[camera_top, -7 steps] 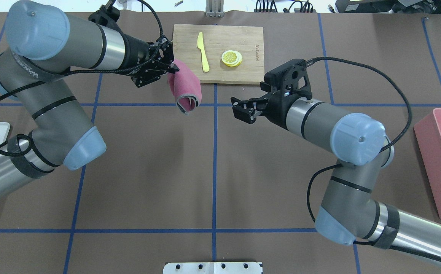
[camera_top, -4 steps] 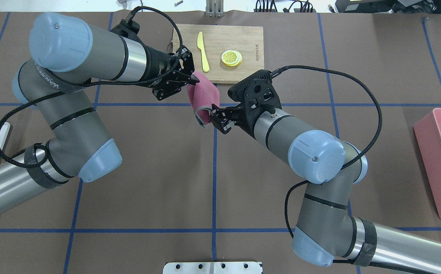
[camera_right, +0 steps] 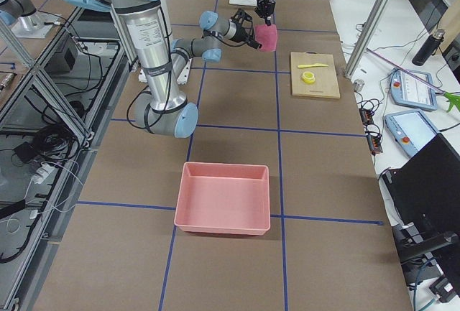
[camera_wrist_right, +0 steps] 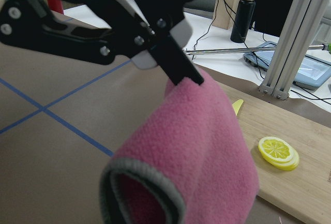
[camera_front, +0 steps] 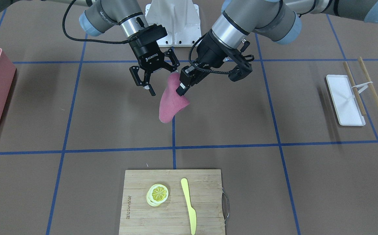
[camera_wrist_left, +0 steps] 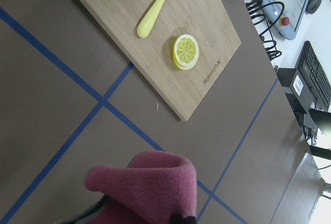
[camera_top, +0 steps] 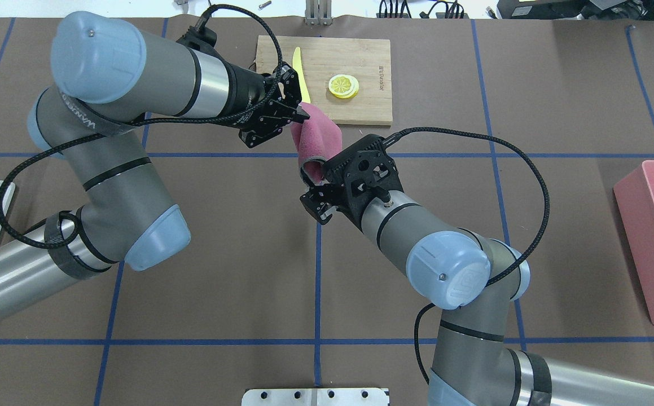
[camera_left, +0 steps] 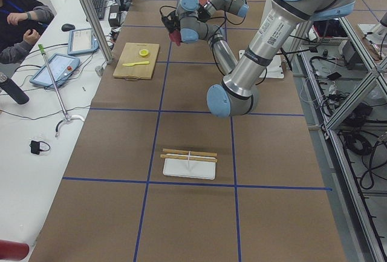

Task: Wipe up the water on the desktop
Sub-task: 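Hold the pink cloth with both grippers near the cutting board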

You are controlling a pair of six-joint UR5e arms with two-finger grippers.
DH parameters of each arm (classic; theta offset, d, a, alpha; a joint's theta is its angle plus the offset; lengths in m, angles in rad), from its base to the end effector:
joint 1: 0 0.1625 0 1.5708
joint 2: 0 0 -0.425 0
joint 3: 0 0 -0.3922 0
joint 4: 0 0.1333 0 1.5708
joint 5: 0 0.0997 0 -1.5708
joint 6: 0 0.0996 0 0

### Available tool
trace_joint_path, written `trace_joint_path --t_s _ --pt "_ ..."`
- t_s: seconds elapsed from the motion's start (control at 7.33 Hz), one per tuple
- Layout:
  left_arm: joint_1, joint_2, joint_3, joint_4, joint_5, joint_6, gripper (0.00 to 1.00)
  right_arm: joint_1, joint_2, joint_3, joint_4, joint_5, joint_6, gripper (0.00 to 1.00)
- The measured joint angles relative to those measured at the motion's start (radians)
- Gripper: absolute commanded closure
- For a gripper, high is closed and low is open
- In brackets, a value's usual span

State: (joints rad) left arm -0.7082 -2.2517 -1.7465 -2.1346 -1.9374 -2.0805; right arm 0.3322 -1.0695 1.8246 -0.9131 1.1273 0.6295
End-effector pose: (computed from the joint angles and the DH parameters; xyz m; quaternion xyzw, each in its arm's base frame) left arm 0.4160 -0.4848 0.1117 -0.0740 0.6516 -0.3290 0.6795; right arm -0.5045 -0.3603 0.1821 0.5110 -0.4096 -0.0863 0.7507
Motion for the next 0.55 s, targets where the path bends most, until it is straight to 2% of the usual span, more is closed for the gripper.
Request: trace_joint_path --t_s 0.55 --pt "-0.005 -0.008 -0.001 0.018 0.001 -0.007 1.00 -0.015 0.000 0.006 0.004 -0.009 0.003 0.01"
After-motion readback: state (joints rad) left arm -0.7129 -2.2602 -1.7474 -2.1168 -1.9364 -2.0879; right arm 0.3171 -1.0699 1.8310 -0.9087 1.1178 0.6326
